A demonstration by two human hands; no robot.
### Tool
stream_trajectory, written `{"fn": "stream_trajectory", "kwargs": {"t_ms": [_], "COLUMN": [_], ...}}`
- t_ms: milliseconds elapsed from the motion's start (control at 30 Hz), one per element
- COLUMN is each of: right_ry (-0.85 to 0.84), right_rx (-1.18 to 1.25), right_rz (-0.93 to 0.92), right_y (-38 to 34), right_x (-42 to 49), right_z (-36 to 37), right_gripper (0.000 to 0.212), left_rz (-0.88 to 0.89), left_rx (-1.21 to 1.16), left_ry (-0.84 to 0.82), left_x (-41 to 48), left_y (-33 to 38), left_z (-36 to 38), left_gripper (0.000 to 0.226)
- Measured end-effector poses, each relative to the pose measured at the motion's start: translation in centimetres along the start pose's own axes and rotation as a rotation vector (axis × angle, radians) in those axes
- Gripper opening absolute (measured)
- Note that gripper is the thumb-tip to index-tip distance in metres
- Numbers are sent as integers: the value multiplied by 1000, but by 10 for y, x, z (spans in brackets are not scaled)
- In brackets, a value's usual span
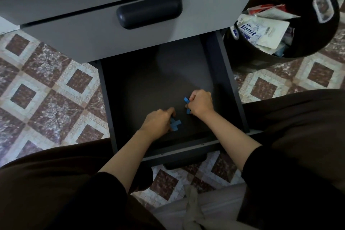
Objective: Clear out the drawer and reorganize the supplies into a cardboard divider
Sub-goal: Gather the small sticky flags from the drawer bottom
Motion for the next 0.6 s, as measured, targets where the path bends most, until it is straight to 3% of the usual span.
{"fn": "stream_trajectory", "kwargs": {"t_ms": [167,600], "right_ry": [-4,-9], "right_rx": [-21,-113], "right_rz": [-16,-35], "right_y": [5,1], "right_x": [3,0], "right_z": [2,0], "right_gripper": [12,19], "left_rz": [54,-13], "left_rx": [118,71], "left_ry": [125,13], "left_x": [-6,-2], "left_y": [0,0], "left_z": [-1,7], "left_gripper": [46,16]}}
Point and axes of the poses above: each hand's wrist, its own x-axis towards the middle knuckle, its own z-axis out of the palm, y = z × x, the point moved 5 cm from there along x, towards the middle knuckle, and after that the axes turned 2 degrees about x, right-handed, at the moved point
